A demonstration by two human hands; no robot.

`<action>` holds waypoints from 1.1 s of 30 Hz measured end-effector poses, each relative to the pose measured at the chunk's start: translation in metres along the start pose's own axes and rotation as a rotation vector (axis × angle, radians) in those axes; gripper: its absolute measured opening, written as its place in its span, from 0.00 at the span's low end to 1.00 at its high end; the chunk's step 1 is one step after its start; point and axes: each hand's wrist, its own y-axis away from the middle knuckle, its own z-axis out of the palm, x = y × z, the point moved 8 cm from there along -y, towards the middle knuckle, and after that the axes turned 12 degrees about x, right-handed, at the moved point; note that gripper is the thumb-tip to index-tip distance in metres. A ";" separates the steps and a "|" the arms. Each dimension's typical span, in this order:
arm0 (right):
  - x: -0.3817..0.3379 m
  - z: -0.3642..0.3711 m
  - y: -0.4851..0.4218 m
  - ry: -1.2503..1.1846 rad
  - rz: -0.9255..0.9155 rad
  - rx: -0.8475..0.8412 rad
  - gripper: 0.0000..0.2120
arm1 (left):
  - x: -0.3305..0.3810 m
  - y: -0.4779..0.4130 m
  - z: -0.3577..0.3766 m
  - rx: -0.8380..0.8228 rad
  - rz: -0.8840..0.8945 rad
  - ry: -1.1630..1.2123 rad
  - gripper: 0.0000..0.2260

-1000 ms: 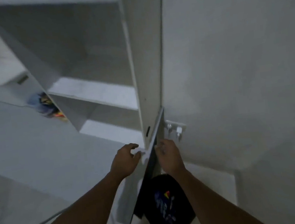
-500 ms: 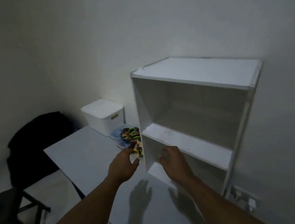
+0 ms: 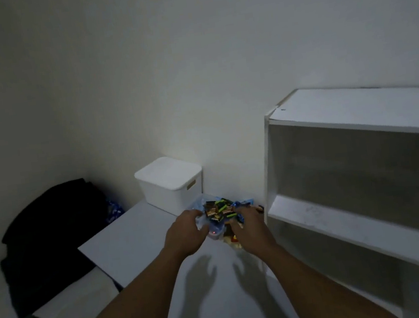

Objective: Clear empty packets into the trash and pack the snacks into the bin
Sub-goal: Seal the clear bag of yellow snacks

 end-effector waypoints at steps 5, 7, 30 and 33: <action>0.002 0.040 -0.023 0.049 0.071 0.009 0.14 | -0.026 -0.036 0.006 -0.031 0.038 0.067 0.21; 0.013 0.052 -0.032 0.066 0.102 0.010 0.16 | -0.038 -0.049 0.012 -0.053 0.039 0.074 0.21; 0.209 0.144 -0.054 0.197 0.850 0.242 0.19 | -0.042 -0.130 0.274 -0.704 0.280 0.170 0.12; 0.225 0.151 -0.042 0.194 0.933 0.267 0.19 | -0.032 -0.111 0.304 -0.849 0.325 0.178 0.09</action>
